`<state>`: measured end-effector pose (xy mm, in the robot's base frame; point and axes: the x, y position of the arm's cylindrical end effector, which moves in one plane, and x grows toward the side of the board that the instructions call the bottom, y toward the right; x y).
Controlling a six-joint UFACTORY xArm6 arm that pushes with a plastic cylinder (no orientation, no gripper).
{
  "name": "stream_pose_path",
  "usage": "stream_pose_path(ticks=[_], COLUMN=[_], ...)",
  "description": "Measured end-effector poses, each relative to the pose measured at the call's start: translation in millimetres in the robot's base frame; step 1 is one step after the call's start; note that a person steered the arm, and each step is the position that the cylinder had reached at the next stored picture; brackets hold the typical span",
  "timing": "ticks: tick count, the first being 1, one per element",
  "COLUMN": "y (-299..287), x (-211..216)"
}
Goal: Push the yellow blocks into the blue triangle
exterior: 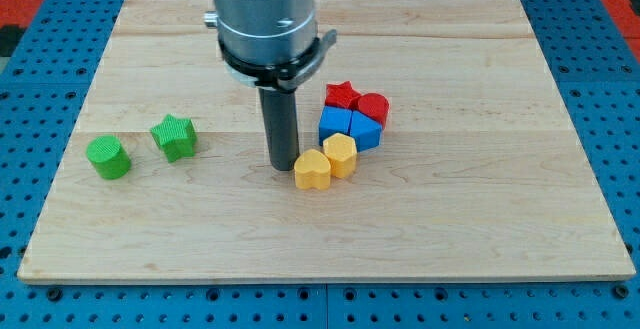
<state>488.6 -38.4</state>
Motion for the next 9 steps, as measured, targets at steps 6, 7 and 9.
stream_pose_path(ticks=[6,7,9], y=[46,41,48], x=[37,27,21])
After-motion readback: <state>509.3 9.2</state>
